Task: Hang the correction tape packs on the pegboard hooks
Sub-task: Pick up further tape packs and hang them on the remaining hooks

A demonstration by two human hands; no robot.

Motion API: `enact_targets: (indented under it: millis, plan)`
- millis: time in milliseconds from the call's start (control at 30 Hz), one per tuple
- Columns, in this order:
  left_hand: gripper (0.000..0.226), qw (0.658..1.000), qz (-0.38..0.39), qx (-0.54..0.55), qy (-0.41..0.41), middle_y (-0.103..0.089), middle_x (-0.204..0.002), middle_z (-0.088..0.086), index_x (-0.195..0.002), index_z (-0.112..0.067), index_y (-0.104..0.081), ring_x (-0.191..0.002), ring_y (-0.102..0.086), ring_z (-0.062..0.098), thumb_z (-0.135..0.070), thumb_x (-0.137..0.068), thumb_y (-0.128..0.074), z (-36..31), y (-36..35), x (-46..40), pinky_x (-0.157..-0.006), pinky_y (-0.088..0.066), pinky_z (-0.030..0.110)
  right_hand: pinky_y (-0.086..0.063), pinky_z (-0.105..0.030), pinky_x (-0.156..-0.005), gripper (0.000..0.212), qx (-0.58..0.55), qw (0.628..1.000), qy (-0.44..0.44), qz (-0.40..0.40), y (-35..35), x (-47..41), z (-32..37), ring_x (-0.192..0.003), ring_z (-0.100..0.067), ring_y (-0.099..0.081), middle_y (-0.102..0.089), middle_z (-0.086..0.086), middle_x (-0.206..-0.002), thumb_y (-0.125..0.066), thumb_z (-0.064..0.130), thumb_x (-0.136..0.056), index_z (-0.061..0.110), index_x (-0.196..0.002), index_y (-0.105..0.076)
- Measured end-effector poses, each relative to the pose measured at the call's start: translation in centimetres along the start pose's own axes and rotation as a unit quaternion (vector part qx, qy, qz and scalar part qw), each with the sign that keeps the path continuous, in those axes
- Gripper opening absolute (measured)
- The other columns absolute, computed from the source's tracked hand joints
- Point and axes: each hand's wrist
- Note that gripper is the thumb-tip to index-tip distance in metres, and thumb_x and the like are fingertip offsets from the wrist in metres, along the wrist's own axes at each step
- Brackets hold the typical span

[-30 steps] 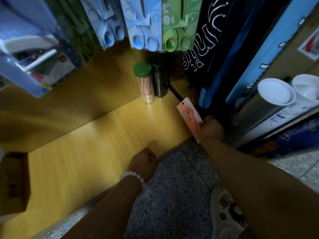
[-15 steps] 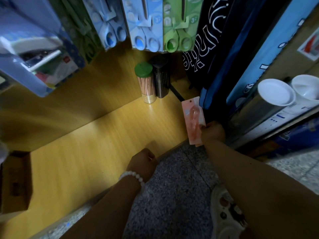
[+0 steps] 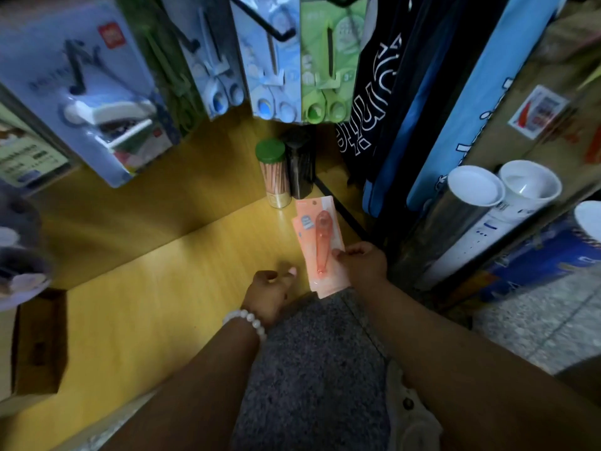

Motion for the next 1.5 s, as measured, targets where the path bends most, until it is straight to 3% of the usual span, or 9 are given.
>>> enact_targets:
  millis: [133,233,333,433,567,867,1033,1267,1500]
  plan:
    - [0.111,0.997,0.023,0.075,0.020,-0.067,-0.116,0.009,-0.134,-0.005,-0.050,-0.101,-0.066,0.024,-0.075,-0.050,-0.071,-1.3,1.3,1.6,-0.086,-0.057,0.038,-0.043,-0.019,-0.055,0.014,-0.060,0.996,-0.003,0.067,-0.4,2.7,1.7,-0.070,-0.014,-0.054,-0.057,0.001,-0.075,-0.072,0.007,-0.083,0.005,-0.082,-0.058]
    - [0.074,0.989,0.055,0.138,0.018,-0.077,-0.095,0.006,-0.115,-0.006,-0.065,-0.086,-0.071,0.023,-0.063,-0.068,-0.073,-2.6,1.9,3.9,-0.065,-0.055,0.031,-0.047,-0.025,-0.059,0.023,-0.079,0.990,0.001,0.115,-0.5,4.5,2.8,-0.066,-0.014,-0.056,-0.060,-0.001,-0.071,-0.072,0.006,-0.083,0.013,-0.069,-0.055]
    - [0.032,0.967,0.073,0.244,0.013,-0.076,-0.071,0.006,-0.095,-0.006,-0.068,-0.064,-0.073,0.021,-0.036,-0.086,-0.069,-3.2,2.4,5.9,-0.071,-0.061,0.039,-0.047,-0.025,-0.056,0.026,-0.093,0.985,0.012,0.148,-0.5,6.6,3.7,-0.060,-0.014,-0.058,-0.062,0.000,-0.063,-0.072,0.004,-0.082,0.013,-0.065,-0.054]
    - [0.021,0.951,0.070,0.300,-0.010,-0.077,-0.072,0.009,-0.094,-0.004,-0.068,-0.058,-0.073,0.020,-0.025,-0.089,-0.066,-3.7,3.1,8.0,-0.056,-0.062,0.037,-0.055,-0.030,-0.068,0.018,-0.095,0.979,0.027,0.178,-0.2,8.6,4.8,-0.070,-0.019,-0.067,-0.071,-0.004,-0.072,-0.071,0.004,-0.083,0.013,-0.072,-0.060]
    - [0.044,0.943,0.041,0.329,-0.043,-0.073,-0.107,0.021,-0.120,-0.001,-0.063,-0.089,-0.073,0.033,-0.026,-0.084,-0.071,-4.2,4.3,10.2,-0.070,-0.060,0.044,-0.053,-0.047,-0.090,0.013,-0.109,0.968,0.039,0.222,0.4,11.2,6.6,-0.093,-0.034,-0.066,-0.069,-0.019,-0.105,-0.064,0.004,-0.087,0.007,-0.100,-0.064]
    - [0.057,0.923,0.082,0.363,-0.100,-0.068,-0.118,0.024,-0.128,-0.005,-0.059,-0.110,-0.064,0.043,-0.021,-0.076,-0.073,-6.0,5.1,14.5,-0.090,-0.054,0.056,-0.054,-0.054,-0.090,0.041,-0.149,0.951,0.114,0.246,1.3,15.3,9.5,-0.094,-0.031,-0.071,-0.074,-0.011,-0.103,-0.072,0.034,-0.078,0.015,-0.114,-0.065]
    - [0.026,0.880,0.177,0.433,-0.079,-0.074,-0.103,0.020,-0.116,-0.008,-0.065,-0.088,-0.072,0.034,-0.020,-0.094,-0.056,-7.1,4.7,17.1,-0.088,-0.051,0.053,-0.052,-0.055,-0.091,0.019,-0.178,0.945,0.112,0.251,3.2,16.5,10.2,-0.093,-0.035,-0.071,-0.075,-0.015,-0.098,-0.068,0.018,-0.087,0.009,-0.103,-0.072]
    - [0.029,0.856,0.234,0.457,-0.058,-0.075,-0.087,0.020,-0.108,-0.008,-0.066,-0.069,-0.074,0.033,-0.026,-0.099,-0.046,-8.7,4.3,20.1,-0.079,-0.048,0.050,-0.051,-0.054,-0.094,0.021,-0.186,0.944,0.135,0.236,5.5,17.7,11.2,-0.093,-0.036,-0.071,-0.075,-0.017,-0.097,-0.070,0.020,-0.084,0.007,-0.099,-0.074]
    - [0.034,0.856,0.267,0.439,-0.056,-0.074,-0.102,0.020,-0.113,-0.010,-0.067,-0.096,-0.065,0.036,-0.035,-0.095,-0.052,-10.5,4.4,22.9,-0.083,-0.050,0.051,-0.050,-0.060,-0.092,0.030,-0.188,0.950,0.109,0.223,7.3,18.1,12.9,-0.094,-0.041,-0.070,-0.073,-0.022,-0.099,-0.070,0.023,-0.078,0.004,-0.101,-0.073]
Point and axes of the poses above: each hand's wrist, its own x-axis away from the middle knuckle, its own y-axis out of the back of the hand, z = x × y
